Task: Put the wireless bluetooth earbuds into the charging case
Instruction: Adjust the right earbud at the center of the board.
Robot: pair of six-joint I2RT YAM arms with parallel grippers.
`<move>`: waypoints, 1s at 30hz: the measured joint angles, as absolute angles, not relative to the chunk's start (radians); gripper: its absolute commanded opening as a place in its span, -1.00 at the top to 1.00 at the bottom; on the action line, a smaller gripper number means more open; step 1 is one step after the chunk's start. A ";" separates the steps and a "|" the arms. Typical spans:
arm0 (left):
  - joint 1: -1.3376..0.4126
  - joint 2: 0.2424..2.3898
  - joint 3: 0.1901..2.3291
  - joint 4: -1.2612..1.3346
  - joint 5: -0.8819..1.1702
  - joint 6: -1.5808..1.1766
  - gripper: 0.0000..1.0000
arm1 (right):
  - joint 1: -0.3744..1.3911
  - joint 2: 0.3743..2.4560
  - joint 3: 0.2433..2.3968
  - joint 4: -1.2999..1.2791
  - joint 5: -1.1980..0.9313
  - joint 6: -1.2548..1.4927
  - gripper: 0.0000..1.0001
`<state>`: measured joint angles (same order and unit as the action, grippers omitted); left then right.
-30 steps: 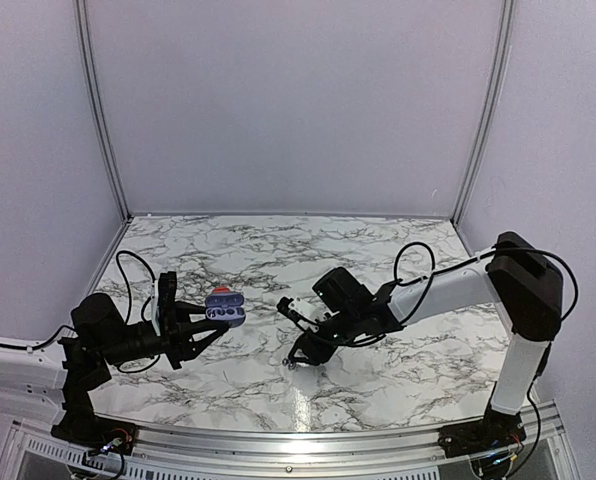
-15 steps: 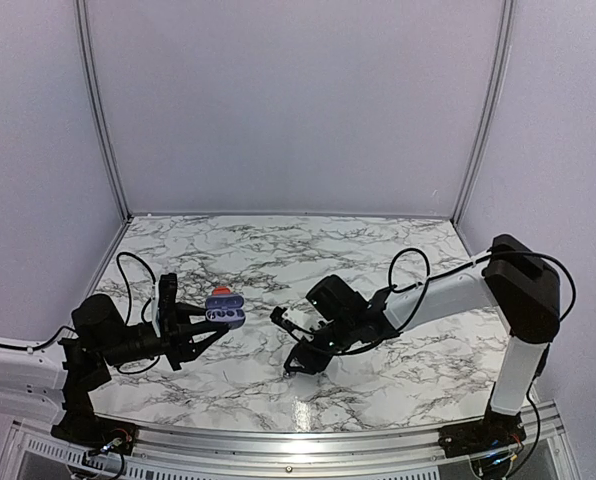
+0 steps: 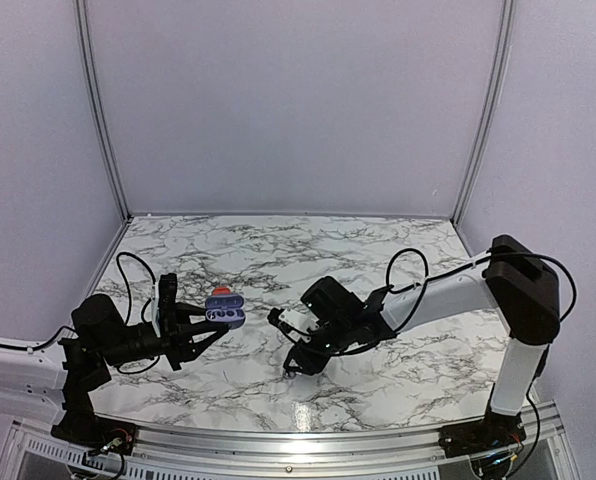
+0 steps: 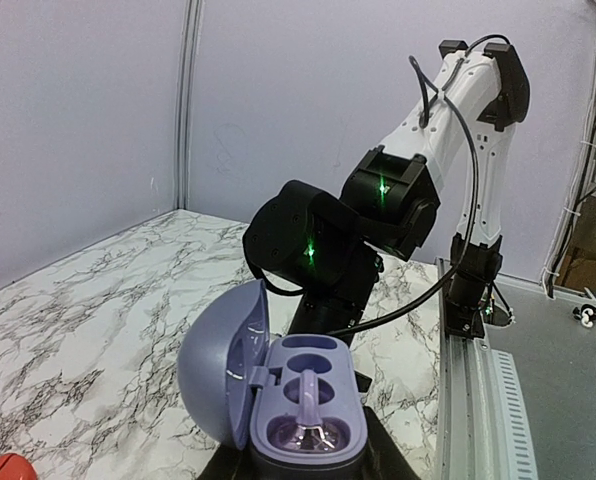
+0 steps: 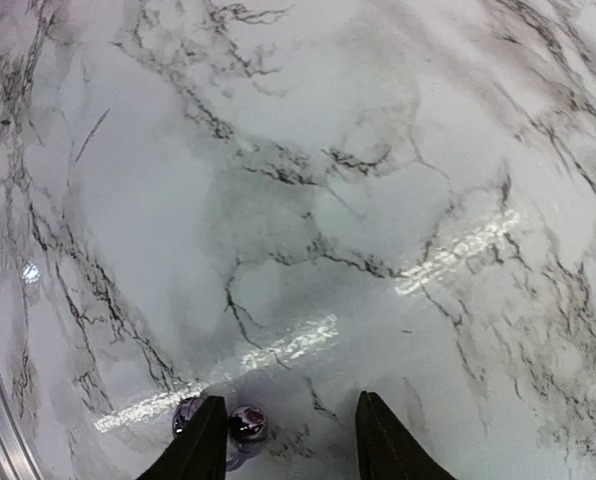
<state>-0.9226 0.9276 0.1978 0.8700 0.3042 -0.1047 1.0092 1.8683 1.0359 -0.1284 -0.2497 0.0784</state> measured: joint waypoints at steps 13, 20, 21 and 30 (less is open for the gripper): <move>-0.923 0.928 0.198 0.870 0.305 -0.104 1.00 | 1.037 1.716 1.021 -0.194 -0.113 0.151 -0.97; -0.923 0.928 0.198 0.870 0.305 -0.104 1.00 | 1.119 1.787 1.024 -0.234 -0.015 0.212 -0.97; -0.923 0.928 0.198 0.870 0.305 -0.104 1.00 | 1.126 1.796 1.024 -0.245 0.002 0.220 -0.97; -0.923 0.928 0.198 0.870 0.305 -0.104 1.00 | 1.120 1.809 1.016 -0.280 0.120 0.275 -0.97</move>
<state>-0.9226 0.9279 0.1978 0.8700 0.3046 -0.1040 1.1202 1.8091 1.0161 -0.2798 0.1196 0.2752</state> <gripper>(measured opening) 0.298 0.985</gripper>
